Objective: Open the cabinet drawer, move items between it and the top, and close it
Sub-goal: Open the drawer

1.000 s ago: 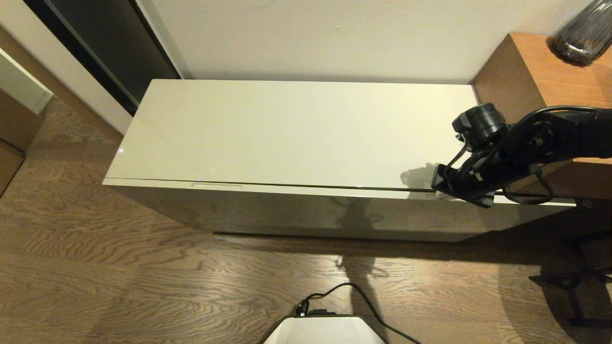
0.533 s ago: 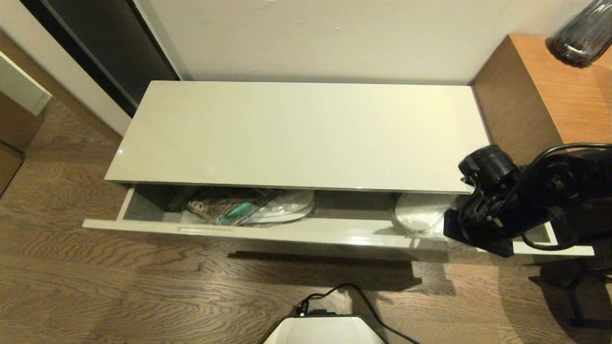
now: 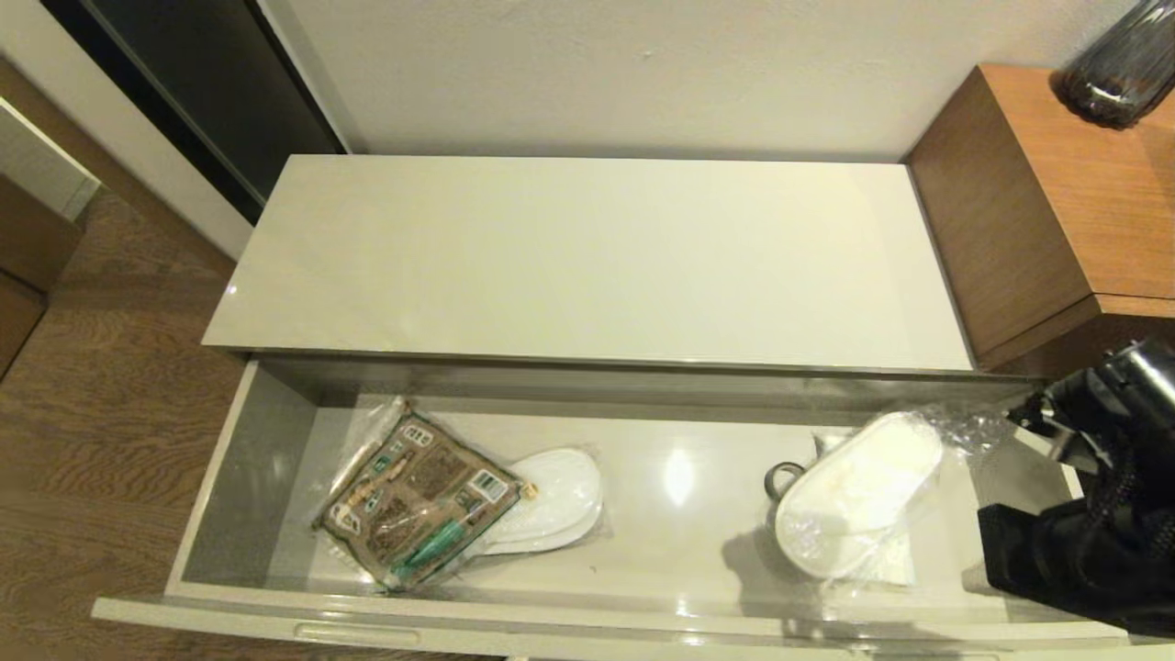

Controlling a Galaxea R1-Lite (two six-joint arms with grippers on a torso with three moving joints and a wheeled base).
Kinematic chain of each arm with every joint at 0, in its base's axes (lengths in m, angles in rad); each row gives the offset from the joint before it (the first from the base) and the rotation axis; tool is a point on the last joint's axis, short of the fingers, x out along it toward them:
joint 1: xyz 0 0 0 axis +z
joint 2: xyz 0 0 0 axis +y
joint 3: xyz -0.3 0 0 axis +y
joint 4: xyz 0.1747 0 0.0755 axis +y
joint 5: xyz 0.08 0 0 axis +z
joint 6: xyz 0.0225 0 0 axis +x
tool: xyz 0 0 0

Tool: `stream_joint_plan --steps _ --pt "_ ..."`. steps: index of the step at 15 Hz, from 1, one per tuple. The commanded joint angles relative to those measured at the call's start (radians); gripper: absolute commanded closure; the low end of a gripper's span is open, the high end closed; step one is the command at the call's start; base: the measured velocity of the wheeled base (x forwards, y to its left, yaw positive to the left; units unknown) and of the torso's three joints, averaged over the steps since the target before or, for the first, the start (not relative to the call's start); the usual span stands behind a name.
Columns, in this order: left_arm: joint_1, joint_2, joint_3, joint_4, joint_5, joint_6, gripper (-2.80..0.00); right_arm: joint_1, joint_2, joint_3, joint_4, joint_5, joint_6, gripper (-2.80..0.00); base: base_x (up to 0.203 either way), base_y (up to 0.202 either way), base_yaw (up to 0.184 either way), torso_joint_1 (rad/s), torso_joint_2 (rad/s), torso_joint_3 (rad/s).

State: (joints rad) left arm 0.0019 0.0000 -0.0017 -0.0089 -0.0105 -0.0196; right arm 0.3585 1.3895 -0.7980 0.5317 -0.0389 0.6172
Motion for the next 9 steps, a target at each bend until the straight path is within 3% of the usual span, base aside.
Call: stream_joint_plan --steps 1,9 --pt "0.0 0.002 0.0 0.0 0.0 0.0 0.0 0.007 -0.063 0.015 -0.001 -0.001 0.004 0.0 0.0 0.0 0.0 0.0 0.0 0.0" --pt "0.001 0.002 0.0 0.0 0.0 0.0 0.0 0.007 -0.008 0.034 -0.032 -0.013 0.011 0.0 0.0 0.0 0.0 0.0 0.0 0.0"
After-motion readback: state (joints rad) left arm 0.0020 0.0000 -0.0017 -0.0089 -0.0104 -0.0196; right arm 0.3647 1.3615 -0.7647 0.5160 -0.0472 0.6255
